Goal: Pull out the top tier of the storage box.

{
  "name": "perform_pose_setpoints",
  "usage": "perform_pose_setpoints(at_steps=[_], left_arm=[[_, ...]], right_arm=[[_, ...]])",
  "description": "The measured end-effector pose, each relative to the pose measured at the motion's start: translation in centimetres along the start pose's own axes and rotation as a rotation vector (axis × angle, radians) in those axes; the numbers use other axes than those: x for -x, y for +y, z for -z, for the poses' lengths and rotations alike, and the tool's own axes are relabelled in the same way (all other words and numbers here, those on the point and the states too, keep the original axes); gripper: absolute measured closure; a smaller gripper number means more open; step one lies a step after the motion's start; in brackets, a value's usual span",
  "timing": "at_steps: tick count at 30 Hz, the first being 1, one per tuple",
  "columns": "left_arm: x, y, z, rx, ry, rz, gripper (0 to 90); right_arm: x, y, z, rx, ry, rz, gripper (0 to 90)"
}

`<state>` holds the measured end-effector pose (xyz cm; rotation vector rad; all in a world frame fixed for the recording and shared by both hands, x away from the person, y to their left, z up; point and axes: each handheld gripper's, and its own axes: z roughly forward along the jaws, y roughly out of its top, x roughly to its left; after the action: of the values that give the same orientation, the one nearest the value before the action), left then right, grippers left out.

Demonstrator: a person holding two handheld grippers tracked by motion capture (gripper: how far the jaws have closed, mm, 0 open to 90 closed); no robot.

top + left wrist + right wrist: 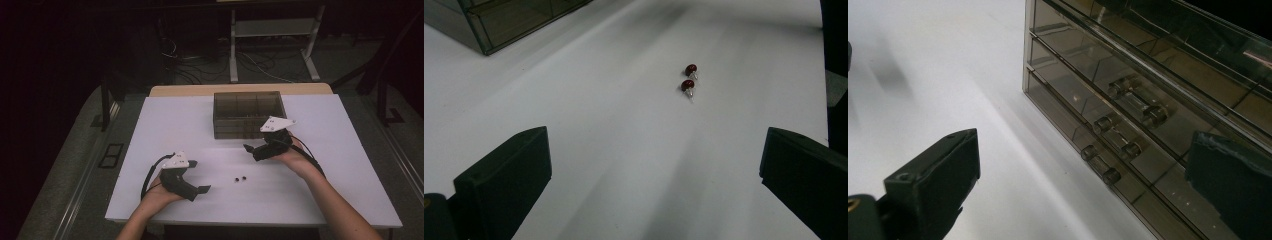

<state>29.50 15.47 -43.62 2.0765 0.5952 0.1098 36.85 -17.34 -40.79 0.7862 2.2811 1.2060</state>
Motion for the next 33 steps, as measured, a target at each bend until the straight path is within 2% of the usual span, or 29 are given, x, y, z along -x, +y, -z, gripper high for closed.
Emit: perform_pose_setpoints(at_steps=[8, 20, 27, 33], left_arm=[[0.01, 0.0, -0.06, 0.001, 0.0, -0.004, 0.0], [0.04, 0.0, -0.04, 0.002, 0.0, 0.0, 0.0], [-0.04, 0.01, 0.02, -0.003, -0.001, -0.01, 0.0], [-0.07, 0.02, 0.05, -0.003, -0.002, -0.01, 0.0]], right_arm=[[-0.15, 0.03, 0.08, -0.004, -0.016, 0.017, 0.8], [-0.58, -0.01, 0.03, -0.014, -0.064, 0.083, 0.7], [-0.74, -0.06, -0.05, -0.013, -0.086, 0.123, 0.7], [-0.84, -0.06, -0.05, -0.013, -0.098, 0.139, 0.7]])
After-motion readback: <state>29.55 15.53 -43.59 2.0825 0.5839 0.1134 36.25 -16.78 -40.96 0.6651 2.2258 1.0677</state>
